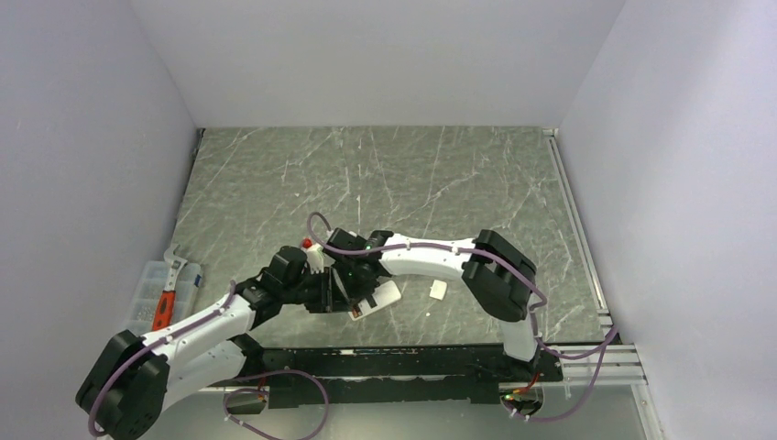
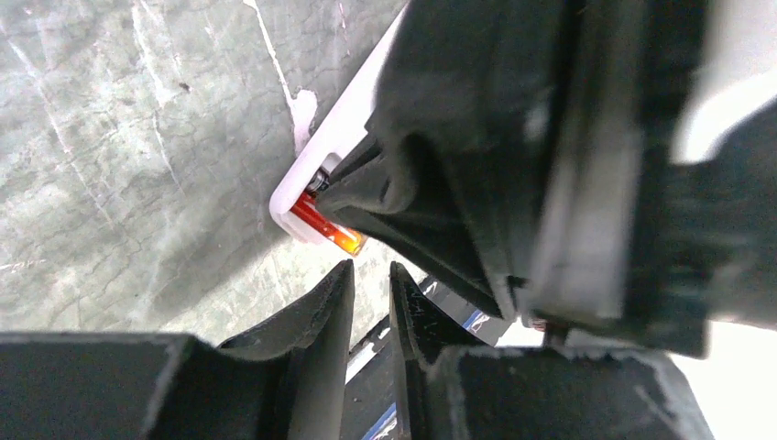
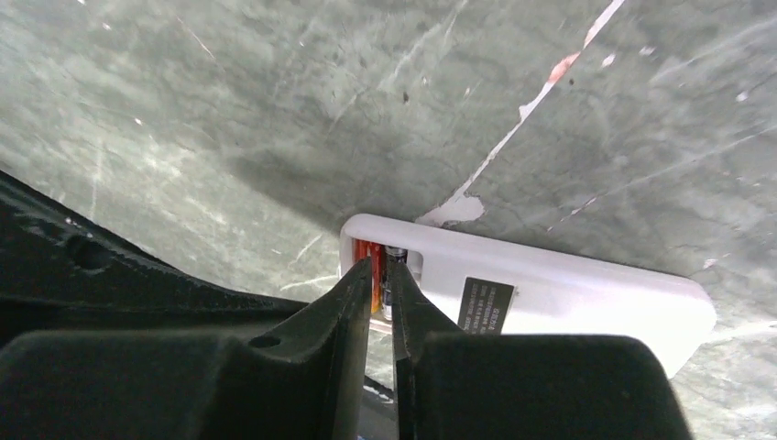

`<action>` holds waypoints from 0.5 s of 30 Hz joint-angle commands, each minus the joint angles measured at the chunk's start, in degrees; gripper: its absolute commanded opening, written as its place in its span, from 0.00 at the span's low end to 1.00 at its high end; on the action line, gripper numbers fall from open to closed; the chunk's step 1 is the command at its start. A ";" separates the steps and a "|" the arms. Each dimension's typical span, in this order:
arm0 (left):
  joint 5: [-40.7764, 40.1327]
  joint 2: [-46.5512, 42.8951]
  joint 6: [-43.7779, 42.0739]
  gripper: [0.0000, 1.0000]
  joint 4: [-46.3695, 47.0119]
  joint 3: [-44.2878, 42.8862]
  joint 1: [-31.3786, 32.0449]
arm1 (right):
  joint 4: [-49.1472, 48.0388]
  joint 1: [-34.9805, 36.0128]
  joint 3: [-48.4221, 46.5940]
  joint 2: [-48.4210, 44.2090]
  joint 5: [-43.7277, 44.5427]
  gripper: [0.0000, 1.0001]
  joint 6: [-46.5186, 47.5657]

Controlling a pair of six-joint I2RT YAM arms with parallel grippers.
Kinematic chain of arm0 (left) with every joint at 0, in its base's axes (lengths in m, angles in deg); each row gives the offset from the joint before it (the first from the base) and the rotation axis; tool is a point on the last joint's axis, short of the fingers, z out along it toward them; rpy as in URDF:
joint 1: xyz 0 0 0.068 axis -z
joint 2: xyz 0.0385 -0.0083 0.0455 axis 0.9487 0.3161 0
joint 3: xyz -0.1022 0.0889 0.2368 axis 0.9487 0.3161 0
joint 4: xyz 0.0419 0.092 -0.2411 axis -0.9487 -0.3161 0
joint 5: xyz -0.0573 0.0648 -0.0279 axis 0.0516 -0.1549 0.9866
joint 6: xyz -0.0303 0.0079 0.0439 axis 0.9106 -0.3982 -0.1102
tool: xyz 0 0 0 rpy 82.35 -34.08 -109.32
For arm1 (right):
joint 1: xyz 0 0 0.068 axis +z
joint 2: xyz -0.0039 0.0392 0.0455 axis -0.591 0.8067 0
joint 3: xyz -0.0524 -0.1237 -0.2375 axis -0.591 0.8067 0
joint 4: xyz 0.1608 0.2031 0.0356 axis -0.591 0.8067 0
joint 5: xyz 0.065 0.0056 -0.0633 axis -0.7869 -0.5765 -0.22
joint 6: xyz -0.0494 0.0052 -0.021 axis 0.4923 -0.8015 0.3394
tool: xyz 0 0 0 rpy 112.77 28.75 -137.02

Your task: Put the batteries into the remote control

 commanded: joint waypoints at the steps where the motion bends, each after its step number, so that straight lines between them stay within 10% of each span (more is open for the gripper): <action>1: -2.29 -1.85 -1.57 0.26 -3.28 -2.74 0.39 | -3.97 -0.18 0.80 -4.95 3.58 0.17 1.17; 15: -5.27 -4.06 -2.00 0.29 -8.54 -4.73 0.43 | -4.89 -0.31 6.58 -13.66 8.30 0.30 1.25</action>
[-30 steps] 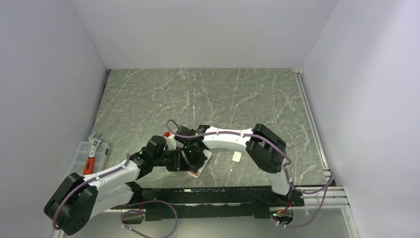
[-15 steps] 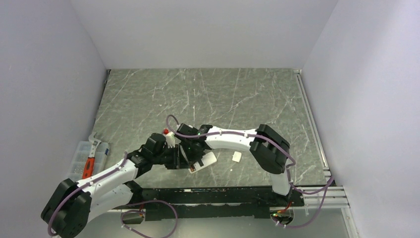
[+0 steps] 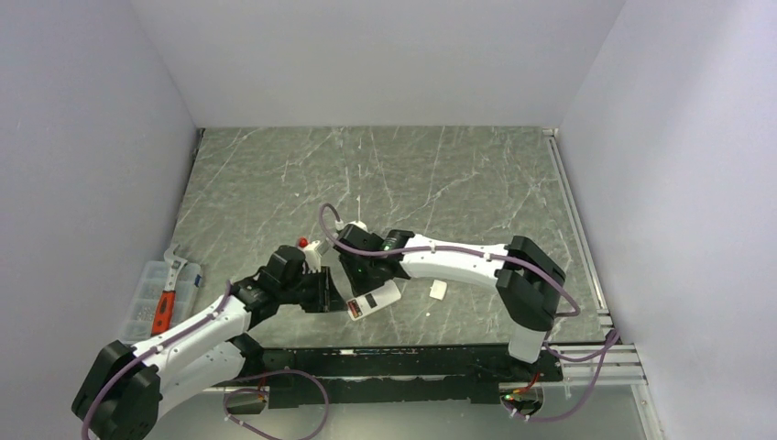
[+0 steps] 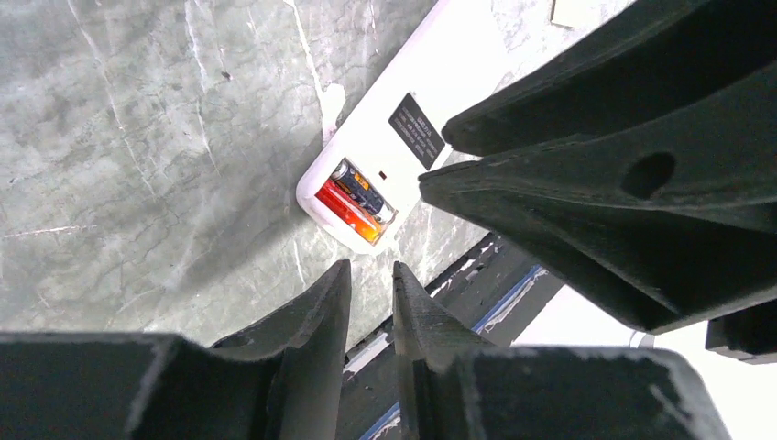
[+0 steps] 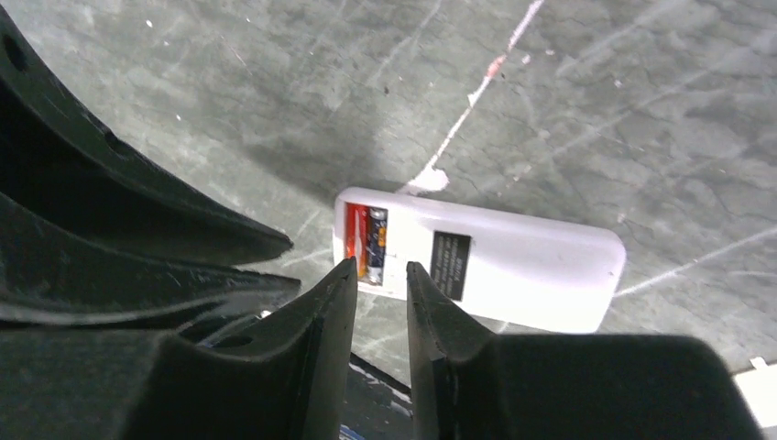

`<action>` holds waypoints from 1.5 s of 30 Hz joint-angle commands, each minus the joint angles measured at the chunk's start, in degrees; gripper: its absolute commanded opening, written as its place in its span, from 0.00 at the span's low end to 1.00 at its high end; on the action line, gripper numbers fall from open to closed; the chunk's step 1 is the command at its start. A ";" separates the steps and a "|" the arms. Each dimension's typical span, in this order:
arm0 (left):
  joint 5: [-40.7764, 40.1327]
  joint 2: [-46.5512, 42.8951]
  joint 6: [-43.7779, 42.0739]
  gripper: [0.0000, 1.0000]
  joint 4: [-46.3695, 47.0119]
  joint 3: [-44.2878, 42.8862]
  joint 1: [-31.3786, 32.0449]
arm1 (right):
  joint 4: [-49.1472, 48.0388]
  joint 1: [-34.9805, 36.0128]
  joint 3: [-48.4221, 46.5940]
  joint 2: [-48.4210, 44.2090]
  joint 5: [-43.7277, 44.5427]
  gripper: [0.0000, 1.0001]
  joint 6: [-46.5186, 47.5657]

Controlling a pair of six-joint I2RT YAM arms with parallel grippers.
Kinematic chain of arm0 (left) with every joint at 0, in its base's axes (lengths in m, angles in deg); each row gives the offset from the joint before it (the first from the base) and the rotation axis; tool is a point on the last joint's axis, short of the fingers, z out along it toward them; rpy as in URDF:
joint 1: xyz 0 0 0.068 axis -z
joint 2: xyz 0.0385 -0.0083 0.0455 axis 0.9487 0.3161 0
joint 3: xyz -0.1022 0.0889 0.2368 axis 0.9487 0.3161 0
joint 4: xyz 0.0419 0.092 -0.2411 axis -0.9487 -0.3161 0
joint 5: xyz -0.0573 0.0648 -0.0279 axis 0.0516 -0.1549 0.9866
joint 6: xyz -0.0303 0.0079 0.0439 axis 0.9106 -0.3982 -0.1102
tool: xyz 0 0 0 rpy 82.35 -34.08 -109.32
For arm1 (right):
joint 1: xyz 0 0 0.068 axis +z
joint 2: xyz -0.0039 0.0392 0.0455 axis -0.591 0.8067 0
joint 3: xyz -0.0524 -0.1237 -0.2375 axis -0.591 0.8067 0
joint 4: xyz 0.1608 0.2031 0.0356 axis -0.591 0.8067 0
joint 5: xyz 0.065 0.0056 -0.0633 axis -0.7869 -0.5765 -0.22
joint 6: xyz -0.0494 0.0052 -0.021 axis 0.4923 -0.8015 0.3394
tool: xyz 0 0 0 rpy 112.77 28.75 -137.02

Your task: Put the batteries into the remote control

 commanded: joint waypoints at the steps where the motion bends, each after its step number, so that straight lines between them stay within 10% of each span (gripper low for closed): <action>1: -1.60 -0.26 -0.96 0.31 -1.02 -2.91 0.18 | -2.15 -0.28 3.05 -5.61 2.53 0.31 0.37; 24: -7.71 11.15 -5.08 0.51 -0.68 -11.27 0.18 | -10.56 -2.19 25.79 -23.81 -1.65 0.44 -3.20; 45: -6.79 27.53 -5.85 0.51 9.87 -13.39 0.20 | -18.08 -2.37 33.50 -19.80 -3.12 0.24 -5.60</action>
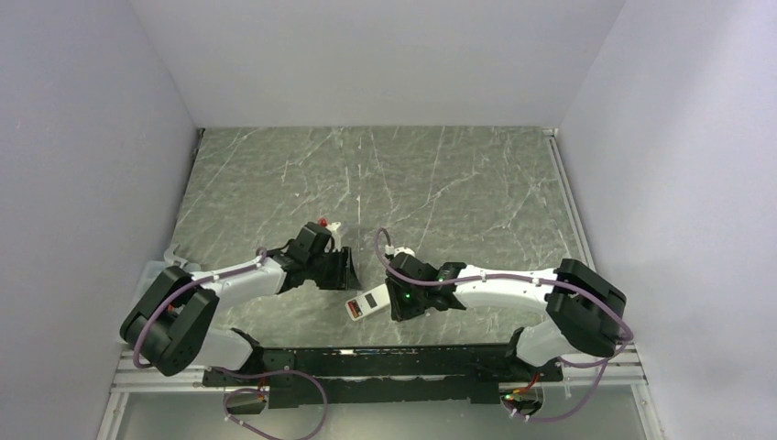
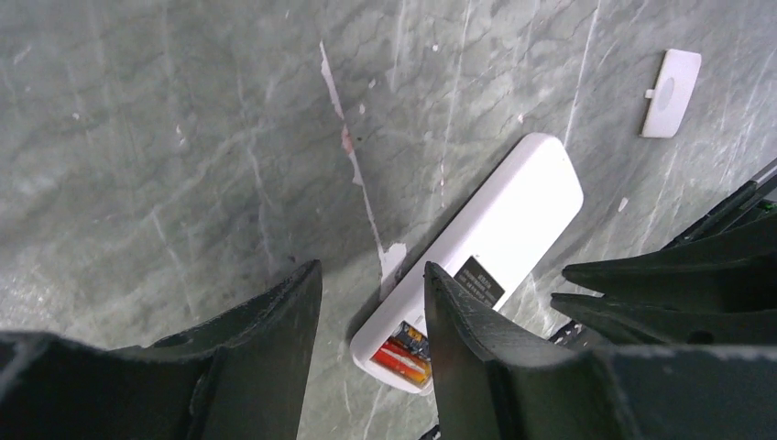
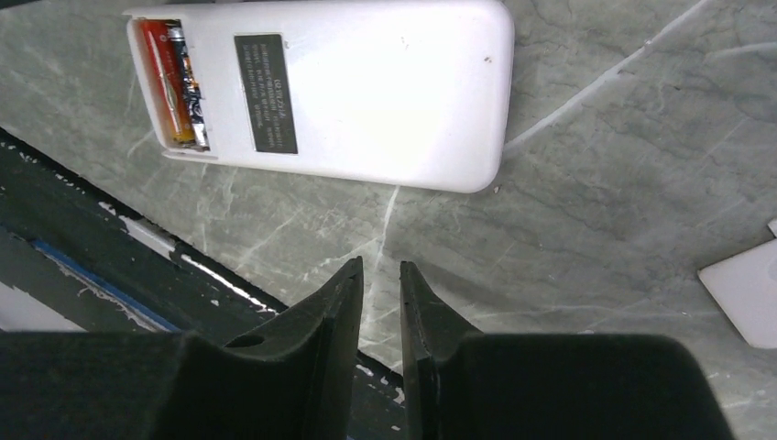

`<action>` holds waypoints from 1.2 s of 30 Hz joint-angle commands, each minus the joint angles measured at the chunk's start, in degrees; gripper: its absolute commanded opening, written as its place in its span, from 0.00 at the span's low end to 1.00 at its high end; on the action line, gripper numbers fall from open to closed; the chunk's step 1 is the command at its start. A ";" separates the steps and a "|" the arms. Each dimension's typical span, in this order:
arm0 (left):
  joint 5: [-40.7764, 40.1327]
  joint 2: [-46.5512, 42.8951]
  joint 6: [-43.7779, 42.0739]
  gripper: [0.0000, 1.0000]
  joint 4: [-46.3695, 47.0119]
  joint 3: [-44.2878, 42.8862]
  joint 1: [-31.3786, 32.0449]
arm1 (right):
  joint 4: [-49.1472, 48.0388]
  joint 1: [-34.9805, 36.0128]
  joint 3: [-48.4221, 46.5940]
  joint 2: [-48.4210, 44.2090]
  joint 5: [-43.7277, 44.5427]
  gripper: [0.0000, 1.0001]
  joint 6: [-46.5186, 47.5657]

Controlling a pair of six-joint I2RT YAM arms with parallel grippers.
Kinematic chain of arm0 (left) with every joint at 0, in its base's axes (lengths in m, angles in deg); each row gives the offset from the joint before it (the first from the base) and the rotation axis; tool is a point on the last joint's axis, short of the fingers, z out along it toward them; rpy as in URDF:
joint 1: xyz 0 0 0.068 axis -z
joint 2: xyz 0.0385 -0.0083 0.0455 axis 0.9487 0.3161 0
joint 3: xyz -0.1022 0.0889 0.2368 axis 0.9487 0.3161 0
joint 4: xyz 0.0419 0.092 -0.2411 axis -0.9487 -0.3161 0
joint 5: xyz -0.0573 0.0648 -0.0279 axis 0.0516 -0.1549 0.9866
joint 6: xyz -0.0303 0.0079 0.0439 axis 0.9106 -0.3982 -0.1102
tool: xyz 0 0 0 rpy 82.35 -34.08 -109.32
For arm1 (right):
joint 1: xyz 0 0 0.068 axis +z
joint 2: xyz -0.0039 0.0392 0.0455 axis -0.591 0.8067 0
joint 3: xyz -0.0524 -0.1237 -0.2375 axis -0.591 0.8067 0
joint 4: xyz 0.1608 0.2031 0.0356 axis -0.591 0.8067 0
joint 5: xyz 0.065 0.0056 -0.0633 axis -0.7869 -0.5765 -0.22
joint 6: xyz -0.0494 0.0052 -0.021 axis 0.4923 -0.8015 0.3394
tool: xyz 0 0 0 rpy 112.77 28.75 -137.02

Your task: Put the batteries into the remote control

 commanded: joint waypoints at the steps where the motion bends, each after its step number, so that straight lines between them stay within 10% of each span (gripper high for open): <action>1: 0.50 2.10 -0.58 0.51 4.05 -1.35 0.18 | -3.62 -0.32 0.28 1.39 -0.52 0.23 -1.08; 36: 3.53 -0.86 5.63 0.42 8.35 4.98 6.20 | -6.09 -7.25 -5.74 11.40 1.59 0.06 3.27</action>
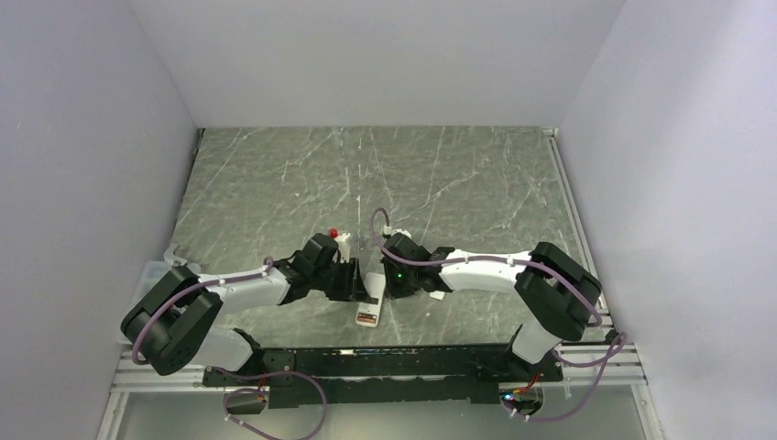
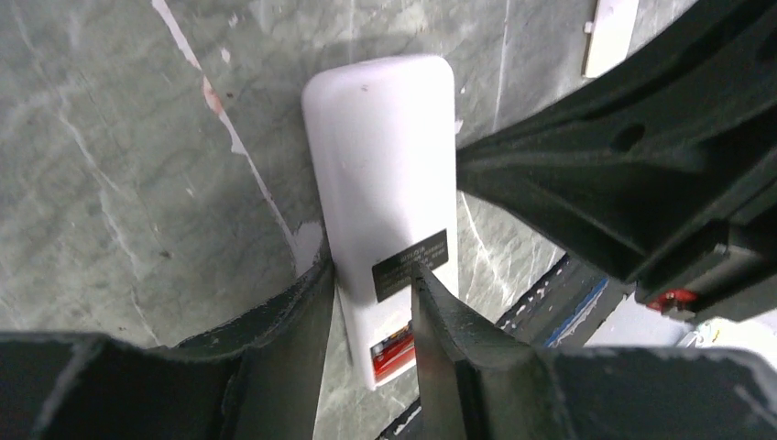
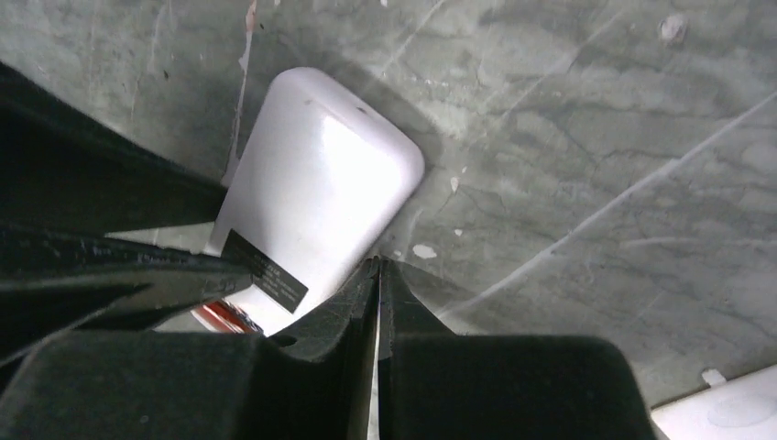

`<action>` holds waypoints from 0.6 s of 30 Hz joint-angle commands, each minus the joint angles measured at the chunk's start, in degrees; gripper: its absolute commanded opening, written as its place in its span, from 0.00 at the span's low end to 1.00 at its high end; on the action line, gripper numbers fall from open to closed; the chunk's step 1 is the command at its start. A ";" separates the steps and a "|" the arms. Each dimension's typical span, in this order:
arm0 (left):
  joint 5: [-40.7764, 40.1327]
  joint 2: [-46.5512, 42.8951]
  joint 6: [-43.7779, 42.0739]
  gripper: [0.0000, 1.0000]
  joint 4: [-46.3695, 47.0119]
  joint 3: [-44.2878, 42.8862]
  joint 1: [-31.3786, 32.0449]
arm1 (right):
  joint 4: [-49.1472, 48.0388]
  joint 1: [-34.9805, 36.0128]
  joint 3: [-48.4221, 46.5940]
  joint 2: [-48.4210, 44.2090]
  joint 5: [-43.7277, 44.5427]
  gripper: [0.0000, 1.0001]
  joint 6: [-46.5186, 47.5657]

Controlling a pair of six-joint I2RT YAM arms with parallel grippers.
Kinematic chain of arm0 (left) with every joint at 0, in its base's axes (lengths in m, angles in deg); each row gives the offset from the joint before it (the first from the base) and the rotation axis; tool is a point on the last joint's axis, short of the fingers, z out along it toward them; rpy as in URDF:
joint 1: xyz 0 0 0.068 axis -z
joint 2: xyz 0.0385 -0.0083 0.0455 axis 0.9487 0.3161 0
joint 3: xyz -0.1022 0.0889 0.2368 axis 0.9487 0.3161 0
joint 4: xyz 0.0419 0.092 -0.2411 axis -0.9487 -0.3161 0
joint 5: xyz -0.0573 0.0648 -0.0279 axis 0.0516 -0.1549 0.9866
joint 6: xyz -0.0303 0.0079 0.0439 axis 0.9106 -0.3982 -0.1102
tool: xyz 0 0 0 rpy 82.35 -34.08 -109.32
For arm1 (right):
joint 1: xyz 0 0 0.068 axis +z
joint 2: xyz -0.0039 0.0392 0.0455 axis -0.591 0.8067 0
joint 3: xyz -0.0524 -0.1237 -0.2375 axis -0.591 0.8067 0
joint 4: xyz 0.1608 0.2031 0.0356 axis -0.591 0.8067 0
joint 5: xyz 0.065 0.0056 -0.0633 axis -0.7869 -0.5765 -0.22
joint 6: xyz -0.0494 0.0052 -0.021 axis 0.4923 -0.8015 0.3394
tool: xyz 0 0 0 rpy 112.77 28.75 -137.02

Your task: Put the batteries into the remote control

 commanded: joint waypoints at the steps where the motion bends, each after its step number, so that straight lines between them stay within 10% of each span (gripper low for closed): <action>1: -1.00 -3.04 1.73 0.42 -0.91 2.09 0.92 | 1.56 -0.89 -2.06 2.76 1.30 0.06 2.66; 18: -1.86 -9.96 6.52 0.42 -0.37 6.82 3.56 | 0.85 -1.21 -8.38 10.05 -3.89 0.07 4.49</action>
